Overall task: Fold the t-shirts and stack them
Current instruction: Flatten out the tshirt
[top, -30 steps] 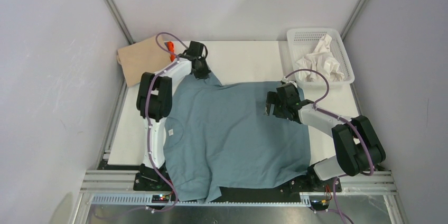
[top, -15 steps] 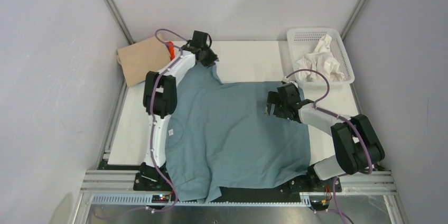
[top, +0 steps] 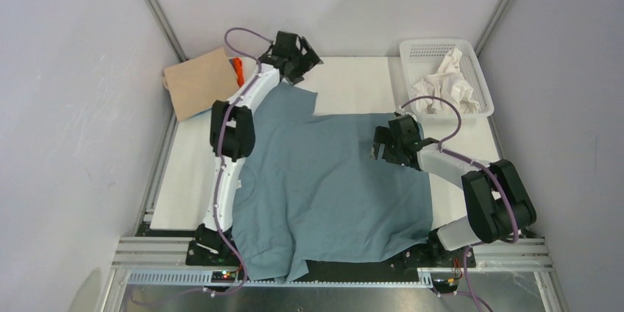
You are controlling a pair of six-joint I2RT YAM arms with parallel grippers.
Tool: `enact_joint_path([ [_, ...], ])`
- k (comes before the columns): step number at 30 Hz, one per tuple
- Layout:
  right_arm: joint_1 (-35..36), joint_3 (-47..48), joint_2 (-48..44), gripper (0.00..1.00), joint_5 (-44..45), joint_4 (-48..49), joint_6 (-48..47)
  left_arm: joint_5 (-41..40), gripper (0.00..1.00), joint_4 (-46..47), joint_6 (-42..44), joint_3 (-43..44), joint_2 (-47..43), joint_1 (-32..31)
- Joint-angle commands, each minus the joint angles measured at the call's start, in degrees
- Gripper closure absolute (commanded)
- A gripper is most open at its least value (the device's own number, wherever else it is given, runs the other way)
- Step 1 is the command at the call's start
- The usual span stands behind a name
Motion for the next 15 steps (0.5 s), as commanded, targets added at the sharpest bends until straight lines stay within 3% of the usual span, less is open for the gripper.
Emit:
enact_joint_path([
  [1, -0.3, 0.0, -2.9, 0.01, 1.4, 0.6, 0.2, -3.1, 0.00, 0.2, 8.7, -6.2, -15.4, -0.1],
  [4, -0.4, 0.1, -5.2, 0.01, 2.1, -0.6, 0.2, -7.3, 0.00, -0.4, 14.1, -20.8, -28.6, -0.1],
  [9, 0.6, 0.2, -8.8, 0.00, 3.8, -3.7, 0.5, -13.1, 0.00, -0.1, 17.9, -56.0, -49.5, -0.5],
  [11, 0.8, 0.1, -9.2, 0.01, 4.8, -5.1, 0.4, -14.1, 0.00, 0.1, 17.9, -66.2, -59.1, -0.6],
  [15, 0.1, 0.1, -7.8, 0.01, 5.3, -5.1, 0.9, -11.8, 0.00, 0.9, 18.6, -78.5, -65.0, -0.7],
])
